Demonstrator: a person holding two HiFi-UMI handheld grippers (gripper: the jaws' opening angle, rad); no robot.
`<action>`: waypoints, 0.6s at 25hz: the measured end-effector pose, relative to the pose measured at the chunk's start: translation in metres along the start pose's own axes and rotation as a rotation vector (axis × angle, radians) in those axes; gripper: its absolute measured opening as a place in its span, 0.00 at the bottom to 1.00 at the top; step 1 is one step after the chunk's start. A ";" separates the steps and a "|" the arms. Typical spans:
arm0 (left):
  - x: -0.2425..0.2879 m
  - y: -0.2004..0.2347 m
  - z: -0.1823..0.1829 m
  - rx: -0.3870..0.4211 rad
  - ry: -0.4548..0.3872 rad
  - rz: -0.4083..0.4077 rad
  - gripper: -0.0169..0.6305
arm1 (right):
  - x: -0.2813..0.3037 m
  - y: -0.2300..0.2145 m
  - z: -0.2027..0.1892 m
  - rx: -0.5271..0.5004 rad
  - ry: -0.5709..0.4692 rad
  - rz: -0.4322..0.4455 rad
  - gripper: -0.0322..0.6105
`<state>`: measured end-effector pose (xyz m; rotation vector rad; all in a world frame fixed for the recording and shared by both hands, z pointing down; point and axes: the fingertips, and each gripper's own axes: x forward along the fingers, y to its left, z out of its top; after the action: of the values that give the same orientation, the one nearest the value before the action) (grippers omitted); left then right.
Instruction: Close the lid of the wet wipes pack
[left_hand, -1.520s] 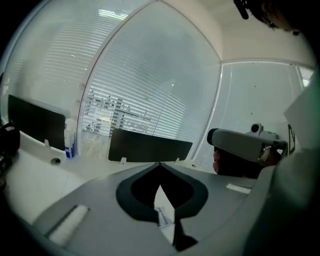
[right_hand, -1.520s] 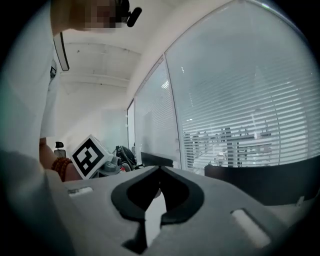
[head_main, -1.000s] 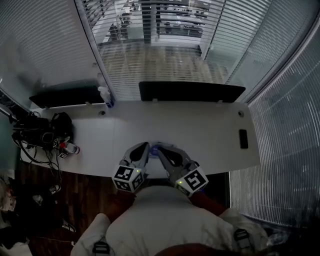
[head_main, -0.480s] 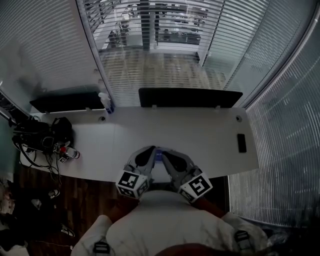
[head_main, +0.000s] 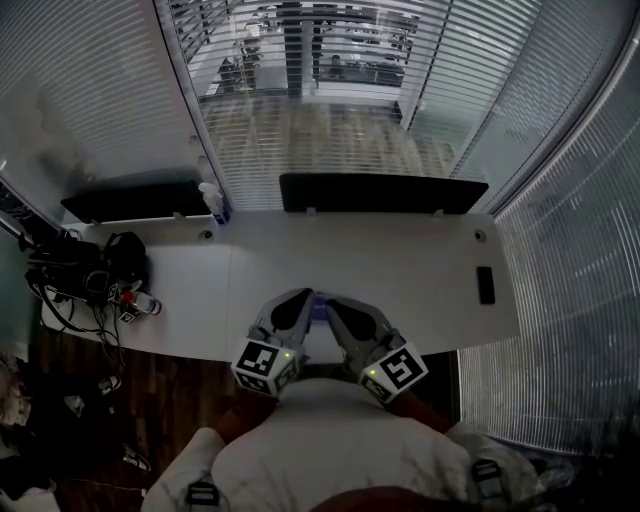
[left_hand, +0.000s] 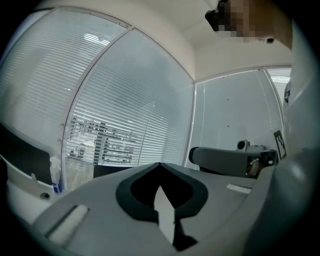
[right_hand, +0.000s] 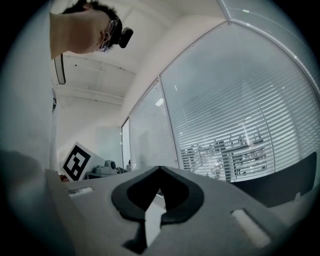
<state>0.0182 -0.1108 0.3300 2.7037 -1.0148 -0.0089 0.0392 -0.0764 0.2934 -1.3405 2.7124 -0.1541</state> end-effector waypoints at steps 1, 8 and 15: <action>0.000 0.000 0.001 0.003 -0.002 0.001 0.03 | 0.000 0.000 0.000 -0.001 0.000 -0.002 0.05; 0.001 -0.001 0.005 -0.002 -0.003 -0.005 0.03 | -0.001 -0.001 0.003 -0.007 0.004 -0.010 0.05; 0.001 -0.002 0.004 -0.004 -0.002 -0.015 0.03 | 0.001 -0.002 0.003 -0.014 0.000 -0.013 0.05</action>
<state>0.0197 -0.1113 0.3258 2.7078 -0.9936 -0.0164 0.0404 -0.0782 0.2911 -1.3620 2.7105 -0.1365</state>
